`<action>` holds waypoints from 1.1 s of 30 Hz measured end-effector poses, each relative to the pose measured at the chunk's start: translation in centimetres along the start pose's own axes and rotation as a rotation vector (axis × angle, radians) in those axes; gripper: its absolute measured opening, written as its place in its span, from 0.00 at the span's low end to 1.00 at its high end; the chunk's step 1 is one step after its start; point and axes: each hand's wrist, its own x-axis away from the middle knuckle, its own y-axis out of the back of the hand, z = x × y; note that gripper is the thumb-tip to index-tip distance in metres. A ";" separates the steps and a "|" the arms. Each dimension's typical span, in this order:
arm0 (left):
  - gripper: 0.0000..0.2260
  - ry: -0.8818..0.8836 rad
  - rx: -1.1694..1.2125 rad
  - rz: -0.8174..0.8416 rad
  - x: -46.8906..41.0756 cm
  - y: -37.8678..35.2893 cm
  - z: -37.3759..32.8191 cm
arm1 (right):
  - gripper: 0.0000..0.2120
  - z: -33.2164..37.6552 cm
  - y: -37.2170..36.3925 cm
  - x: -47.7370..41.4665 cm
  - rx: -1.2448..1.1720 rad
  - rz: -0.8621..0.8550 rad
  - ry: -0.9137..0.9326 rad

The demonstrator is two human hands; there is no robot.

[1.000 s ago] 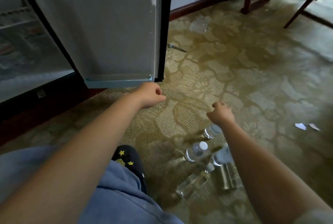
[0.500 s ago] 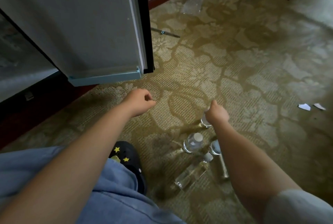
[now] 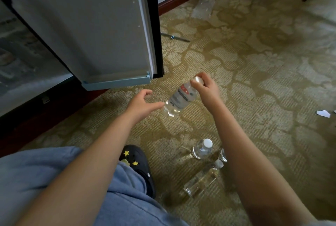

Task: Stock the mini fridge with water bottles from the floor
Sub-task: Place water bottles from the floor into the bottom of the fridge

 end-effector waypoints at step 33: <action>0.22 0.075 0.085 0.072 2.8 -0.7 1.1 | 0.48 -11.5 -1.2 10.0 0.235 0.071 -0.383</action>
